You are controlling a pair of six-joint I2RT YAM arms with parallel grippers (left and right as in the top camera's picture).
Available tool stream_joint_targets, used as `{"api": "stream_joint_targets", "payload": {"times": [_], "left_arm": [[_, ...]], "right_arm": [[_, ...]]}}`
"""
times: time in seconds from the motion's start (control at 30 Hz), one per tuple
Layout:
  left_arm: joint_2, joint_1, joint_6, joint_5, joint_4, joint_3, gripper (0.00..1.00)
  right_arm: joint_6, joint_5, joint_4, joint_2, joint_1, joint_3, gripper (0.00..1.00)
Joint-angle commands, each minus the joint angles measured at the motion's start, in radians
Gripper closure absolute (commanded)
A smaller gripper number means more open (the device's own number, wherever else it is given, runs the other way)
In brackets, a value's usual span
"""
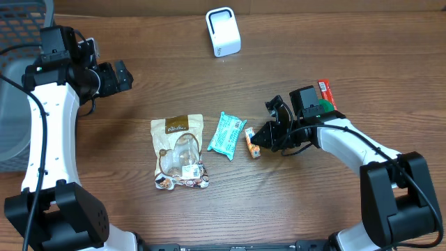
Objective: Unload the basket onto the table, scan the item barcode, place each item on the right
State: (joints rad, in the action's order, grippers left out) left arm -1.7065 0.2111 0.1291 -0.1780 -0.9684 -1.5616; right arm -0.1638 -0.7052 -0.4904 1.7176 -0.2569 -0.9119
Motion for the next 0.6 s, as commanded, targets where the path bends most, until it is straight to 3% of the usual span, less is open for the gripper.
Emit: {"api": "stream_joint_targets", "payload": {"times": [0.0,0.3,0.4,0.57], "left_arm": [[0.0,-0.002,0.009,0.006,0.001,-0.002,0.0],[0.0,-0.002,0.009,0.006,0.001,-0.002,0.0],[0.0,-0.002,0.009,0.006,0.001,-0.002,0.0],[0.0,-0.002,0.009,0.006,0.0,-0.002,0.0]], "right_arm": [[0.008,0.009,0.003,-0.013,-0.002,0.006,0.92],[0.009,0.099,-0.038,-0.012,-0.002,0.009,0.91],[0.009,0.1,-0.038,-0.012,-0.002,0.009,0.78],[0.009,0.1,-0.037,-0.012,-0.002,0.008,0.66]]}}
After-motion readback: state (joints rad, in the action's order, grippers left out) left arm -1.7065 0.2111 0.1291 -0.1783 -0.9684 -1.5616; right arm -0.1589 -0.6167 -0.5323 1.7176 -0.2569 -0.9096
